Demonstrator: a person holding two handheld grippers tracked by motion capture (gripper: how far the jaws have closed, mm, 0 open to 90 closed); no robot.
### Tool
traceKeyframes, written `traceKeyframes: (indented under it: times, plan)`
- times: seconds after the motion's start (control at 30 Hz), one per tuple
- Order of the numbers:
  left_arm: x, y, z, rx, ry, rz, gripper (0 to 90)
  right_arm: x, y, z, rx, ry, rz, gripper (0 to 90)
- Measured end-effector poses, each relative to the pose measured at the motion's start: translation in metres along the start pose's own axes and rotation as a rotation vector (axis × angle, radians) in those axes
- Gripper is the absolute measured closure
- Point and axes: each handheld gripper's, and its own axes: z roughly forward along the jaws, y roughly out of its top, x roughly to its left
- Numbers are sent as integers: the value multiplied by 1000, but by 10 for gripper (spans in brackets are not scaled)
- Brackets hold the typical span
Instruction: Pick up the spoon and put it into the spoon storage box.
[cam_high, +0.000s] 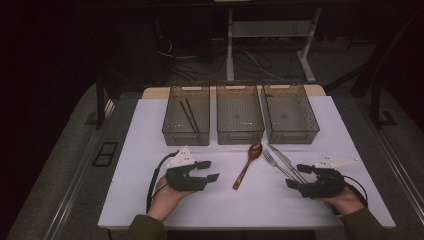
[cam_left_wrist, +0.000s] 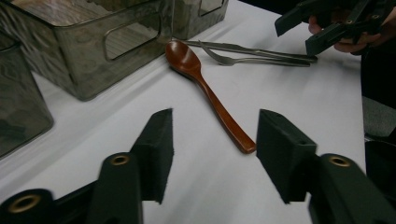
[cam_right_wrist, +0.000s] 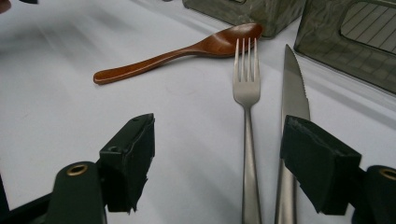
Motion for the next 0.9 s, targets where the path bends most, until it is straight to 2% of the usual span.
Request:
traceKeyframes:
  times: [0.17,0.37,0.5,0.6,0.67,0.83,0.9]
  plan:
    - [-5,7,13,29,-17,18,668,1,1,-1,-11,-5,3,266]
    - [-9,15,35,79,-73,42,879,0,1,0,-6,-5,5,266]
    - [-13,21,52,119,-100,70,891,-1,0,1,-7,-8,1,265]
    - [-18,26,67,116,-113,70,891,-1,0,1,-7,-8,-2,266]
    - [-20,28,77,135,-119,92,891,-1,0,1,-8,-5,0,264]
    - [-29,27,96,178,-134,117,891,-1,0,1,-15,8,-2,256]
    - [-32,24,100,198,-139,126,891,-1,0,2,-17,12,-4,227]
